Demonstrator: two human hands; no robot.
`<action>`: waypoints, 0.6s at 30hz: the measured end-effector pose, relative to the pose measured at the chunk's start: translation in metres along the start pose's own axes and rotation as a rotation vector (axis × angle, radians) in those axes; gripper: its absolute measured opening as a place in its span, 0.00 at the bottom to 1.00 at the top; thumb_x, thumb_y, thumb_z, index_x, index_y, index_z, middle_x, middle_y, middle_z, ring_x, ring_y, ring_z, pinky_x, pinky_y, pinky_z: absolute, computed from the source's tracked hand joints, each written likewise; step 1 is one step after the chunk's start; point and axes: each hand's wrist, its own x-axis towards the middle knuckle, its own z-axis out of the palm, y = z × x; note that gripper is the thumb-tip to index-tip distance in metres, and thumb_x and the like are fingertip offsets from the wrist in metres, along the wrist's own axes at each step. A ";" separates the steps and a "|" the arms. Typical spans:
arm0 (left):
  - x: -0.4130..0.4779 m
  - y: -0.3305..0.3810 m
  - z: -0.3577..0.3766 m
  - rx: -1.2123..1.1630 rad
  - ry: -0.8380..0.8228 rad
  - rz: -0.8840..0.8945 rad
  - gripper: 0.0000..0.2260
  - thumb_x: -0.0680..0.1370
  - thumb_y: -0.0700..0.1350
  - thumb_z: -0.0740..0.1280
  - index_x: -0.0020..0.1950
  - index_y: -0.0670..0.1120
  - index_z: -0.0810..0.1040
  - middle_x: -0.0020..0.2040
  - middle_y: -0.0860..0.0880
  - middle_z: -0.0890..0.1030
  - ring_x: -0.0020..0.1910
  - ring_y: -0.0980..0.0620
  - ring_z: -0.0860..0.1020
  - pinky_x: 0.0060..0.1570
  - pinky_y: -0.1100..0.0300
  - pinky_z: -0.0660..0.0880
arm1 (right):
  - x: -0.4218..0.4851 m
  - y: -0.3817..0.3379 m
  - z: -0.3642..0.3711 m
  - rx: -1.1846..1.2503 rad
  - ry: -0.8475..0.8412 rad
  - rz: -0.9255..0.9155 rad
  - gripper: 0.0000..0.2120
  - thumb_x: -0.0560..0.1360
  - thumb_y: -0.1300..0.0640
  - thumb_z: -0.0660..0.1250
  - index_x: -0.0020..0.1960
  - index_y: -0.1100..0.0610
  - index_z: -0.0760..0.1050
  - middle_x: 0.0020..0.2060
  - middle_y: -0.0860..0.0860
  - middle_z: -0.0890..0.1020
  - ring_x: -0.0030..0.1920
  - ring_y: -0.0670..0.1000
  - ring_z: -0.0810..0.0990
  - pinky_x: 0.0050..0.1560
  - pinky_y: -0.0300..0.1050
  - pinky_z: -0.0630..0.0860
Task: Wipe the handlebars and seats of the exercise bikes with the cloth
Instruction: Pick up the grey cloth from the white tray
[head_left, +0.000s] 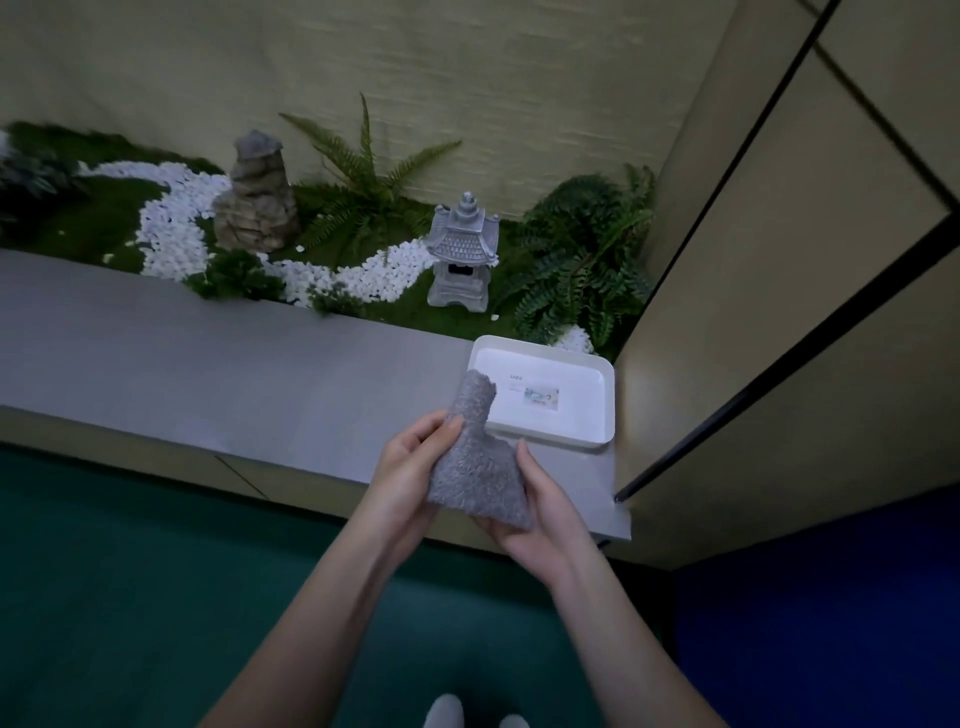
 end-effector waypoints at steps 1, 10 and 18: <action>-0.004 0.001 -0.004 -0.004 0.009 -0.007 0.10 0.75 0.44 0.66 0.53 0.40 0.80 0.46 0.42 0.81 0.43 0.51 0.80 0.39 0.63 0.78 | 0.001 0.001 0.002 -0.033 0.014 0.032 0.23 0.72 0.47 0.66 0.60 0.62 0.76 0.52 0.60 0.83 0.49 0.57 0.84 0.44 0.48 0.81; -0.040 -0.019 -0.034 0.632 0.596 0.329 0.05 0.76 0.43 0.69 0.41 0.51 0.78 0.37 0.55 0.80 0.34 0.61 0.76 0.34 0.75 0.70 | -0.005 0.023 0.022 -0.958 0.326 -0.465 0.04 0.76 0.60 0.67 0.46 0.61 0.75 0.43 0.56 0.82 0.45 0.54 0.81 0.47 0.42 0.77; -0.076 -0.055 0.010 0.850 0.734 0.506 0.10 0.71 0.40 0.73 0.50 0.49 0.78 0.43 0.54 0.79 0.41 0.60 0.77 0.41 0.76 0.68 | -0.044 0.032 0.026 -1.309 0.239 -0.637 0.05 0.75 0.62 0.66 0.41 0.58 0.73 0.35 0.49 0.79 0.37 0.46 0.76 0.38 0.34 0.70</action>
